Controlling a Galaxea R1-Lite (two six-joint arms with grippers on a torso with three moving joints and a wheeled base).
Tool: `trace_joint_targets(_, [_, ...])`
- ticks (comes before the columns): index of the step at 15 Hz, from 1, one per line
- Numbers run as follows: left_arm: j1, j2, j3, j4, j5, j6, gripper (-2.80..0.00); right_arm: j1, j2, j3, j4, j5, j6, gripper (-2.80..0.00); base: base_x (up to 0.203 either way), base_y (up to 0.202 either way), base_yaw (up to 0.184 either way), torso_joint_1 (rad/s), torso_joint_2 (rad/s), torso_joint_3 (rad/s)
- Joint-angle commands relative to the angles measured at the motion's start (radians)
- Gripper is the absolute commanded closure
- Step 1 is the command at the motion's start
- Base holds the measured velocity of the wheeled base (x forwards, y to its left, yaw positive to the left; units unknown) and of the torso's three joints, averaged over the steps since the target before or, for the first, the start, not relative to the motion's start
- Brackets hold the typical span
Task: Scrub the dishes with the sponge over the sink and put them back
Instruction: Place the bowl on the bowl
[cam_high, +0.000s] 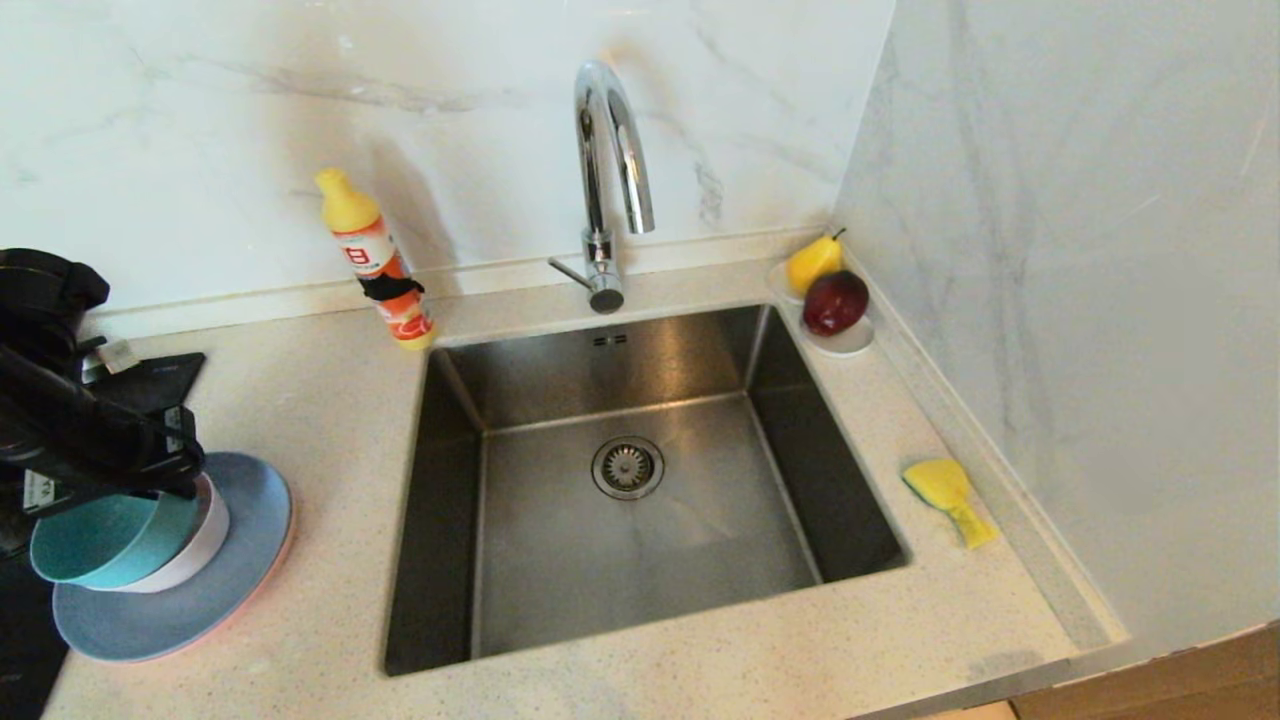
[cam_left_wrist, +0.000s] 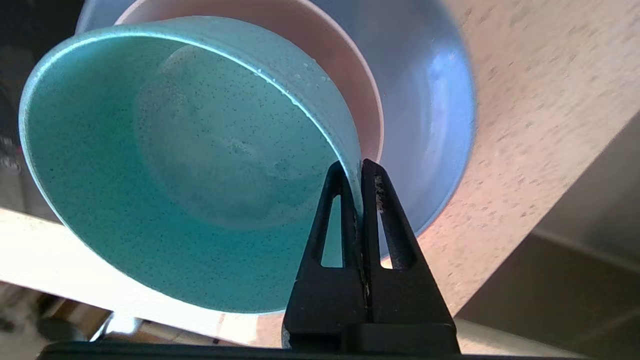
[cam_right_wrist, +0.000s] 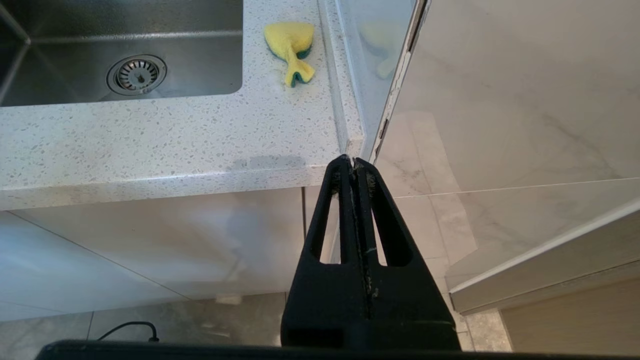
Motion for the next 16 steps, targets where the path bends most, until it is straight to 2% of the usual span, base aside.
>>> trace_joint_targets(1, [0.002,-0.005,0.028,-0.003,0.000,-0.001,0.00,0.000,0.000,0.000,0.000,0.000,0.000,0.00,0.000,0.000,0.000,0.000,0.00,0.000])
trace_joint_targets(5, [0.002,-0.001,0.047,-0.008,0.010,-0.001,0.00,0.000,0.000,0.000,0.000,0.000,-0.001,0.00,0.000,0.000,0.000,0.000,0.00,0.000])
trace_joint_targets(6, [0.002,0.001,0.044,-0.009,0.015,-0.001,-2.37,0.000,0.000,0.000,0.000,0.000,-0.001,0.00,0.000,0.000,0.000,0.000,0.00,0.000])
trace_joint_targets(7, [0.002,0.000,0.040,-0.009,0.014,-0.001,-2.80,0.000,0.000,0.000,0.000,0.000,-0.001,0.00,0.000,0.000,0.000,0.000,0.00,0.000])
trace_joint_targets(11, [0.002,-0.015,0.030,-0.009,0.008,-0.009,-2.80,0.000,0.000,0.000,0.000,0.000,-0.001,0.00,0.000,0.000,0.000,0.000,0.00,0.000])
trace_joint_targets(16, [0.000,-0.116,-0.058,-0.100,-0.038,-0.016,-2.80,0.000,0.000,0.000,0.000,0.000,-0.001,0.00,0.000,0.000,0.000,0.000,0.00,0.000])
